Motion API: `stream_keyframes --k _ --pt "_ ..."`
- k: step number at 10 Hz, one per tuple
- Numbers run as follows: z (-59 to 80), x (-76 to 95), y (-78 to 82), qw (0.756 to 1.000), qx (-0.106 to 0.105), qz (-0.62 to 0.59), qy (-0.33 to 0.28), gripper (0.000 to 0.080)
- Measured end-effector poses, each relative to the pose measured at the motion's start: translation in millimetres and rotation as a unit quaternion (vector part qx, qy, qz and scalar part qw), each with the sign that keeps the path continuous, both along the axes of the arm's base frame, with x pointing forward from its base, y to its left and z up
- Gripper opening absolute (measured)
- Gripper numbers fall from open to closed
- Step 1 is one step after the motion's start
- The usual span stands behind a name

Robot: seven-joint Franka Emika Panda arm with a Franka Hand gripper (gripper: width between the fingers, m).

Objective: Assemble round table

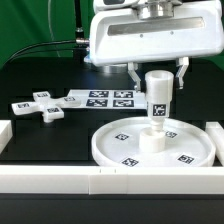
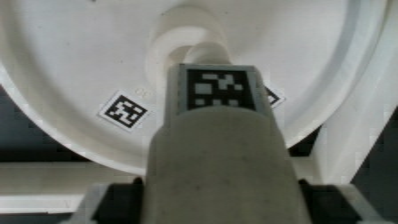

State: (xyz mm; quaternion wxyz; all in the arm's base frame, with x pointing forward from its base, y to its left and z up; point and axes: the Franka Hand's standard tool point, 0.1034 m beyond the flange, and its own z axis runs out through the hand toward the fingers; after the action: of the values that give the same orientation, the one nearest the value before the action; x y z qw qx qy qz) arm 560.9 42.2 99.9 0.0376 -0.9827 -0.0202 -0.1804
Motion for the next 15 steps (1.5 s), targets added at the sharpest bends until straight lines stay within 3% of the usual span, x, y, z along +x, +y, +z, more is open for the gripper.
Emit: stream_keyframes --k 6,12,15 --pt "-4.2 6.2 -5.3 1.000 -0.005 0.007 -0.003 0.0409" --pt "-19.9 1.1 -7.4 1.000 -0.010 0.005 -0.007 0.0409" --pt "-20.4 1.7 -9.6 1.000 -0.013 0.002 -0.019 0.0417"
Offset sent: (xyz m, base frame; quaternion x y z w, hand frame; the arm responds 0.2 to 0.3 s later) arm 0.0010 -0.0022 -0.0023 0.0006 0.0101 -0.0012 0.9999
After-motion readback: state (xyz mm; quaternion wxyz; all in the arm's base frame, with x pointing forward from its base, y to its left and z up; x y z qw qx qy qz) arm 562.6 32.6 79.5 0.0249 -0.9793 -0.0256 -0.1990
